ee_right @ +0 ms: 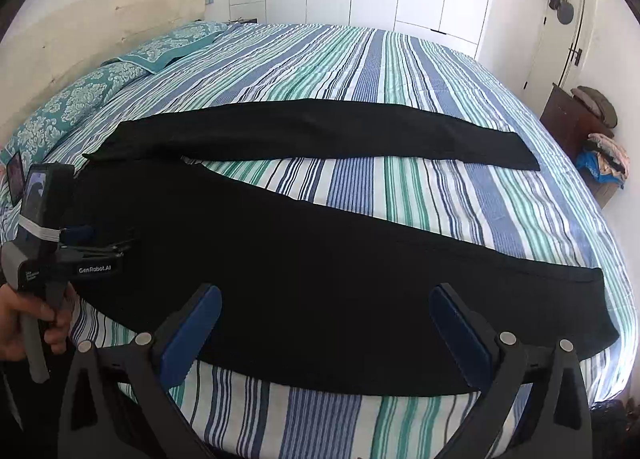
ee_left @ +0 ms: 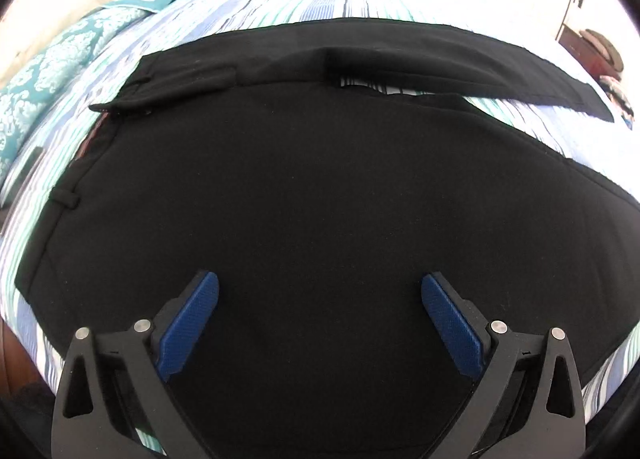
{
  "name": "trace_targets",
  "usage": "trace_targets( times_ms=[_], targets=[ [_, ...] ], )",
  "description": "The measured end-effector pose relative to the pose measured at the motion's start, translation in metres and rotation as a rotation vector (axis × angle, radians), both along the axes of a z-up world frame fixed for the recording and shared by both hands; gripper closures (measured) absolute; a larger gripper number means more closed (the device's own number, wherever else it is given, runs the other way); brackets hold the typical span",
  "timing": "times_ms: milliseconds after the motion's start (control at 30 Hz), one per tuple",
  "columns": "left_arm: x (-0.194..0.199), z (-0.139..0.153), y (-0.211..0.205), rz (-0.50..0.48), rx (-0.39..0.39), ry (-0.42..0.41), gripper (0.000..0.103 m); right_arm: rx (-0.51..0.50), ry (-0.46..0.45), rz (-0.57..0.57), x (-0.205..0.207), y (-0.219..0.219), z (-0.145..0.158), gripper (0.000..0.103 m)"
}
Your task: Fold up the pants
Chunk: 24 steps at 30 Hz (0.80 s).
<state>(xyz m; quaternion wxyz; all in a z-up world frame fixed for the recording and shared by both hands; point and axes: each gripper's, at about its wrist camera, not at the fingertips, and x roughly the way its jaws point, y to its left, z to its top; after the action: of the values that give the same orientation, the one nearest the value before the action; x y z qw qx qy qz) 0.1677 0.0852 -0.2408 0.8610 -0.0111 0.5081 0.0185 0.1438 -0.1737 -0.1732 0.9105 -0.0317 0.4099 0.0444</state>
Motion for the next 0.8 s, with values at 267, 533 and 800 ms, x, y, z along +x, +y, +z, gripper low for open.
trace_targets(
  times_ms=[267, 533, 800],
  targets=[
    [-0.002, 0.032, -0.001, -0.039, -0.052, -0.036, 0.002, 0.016, 0.157, -0.052, 0.016, -0.004, -0.073, 0.0],
    [0.133, 0.071, 0.016, -0.042, -0.135, -0.06, 0.002, 0.043, 0.144, -0.034, 0.016, -0.007, -0.079, 0.0],
    [0.186, 0.008, 0.083, 0.19, -0.008, 0.089, 0.002, 0.048, 0.127, -0.031, 0.013, -0.008, -0.079, 0.0]
  ],
)
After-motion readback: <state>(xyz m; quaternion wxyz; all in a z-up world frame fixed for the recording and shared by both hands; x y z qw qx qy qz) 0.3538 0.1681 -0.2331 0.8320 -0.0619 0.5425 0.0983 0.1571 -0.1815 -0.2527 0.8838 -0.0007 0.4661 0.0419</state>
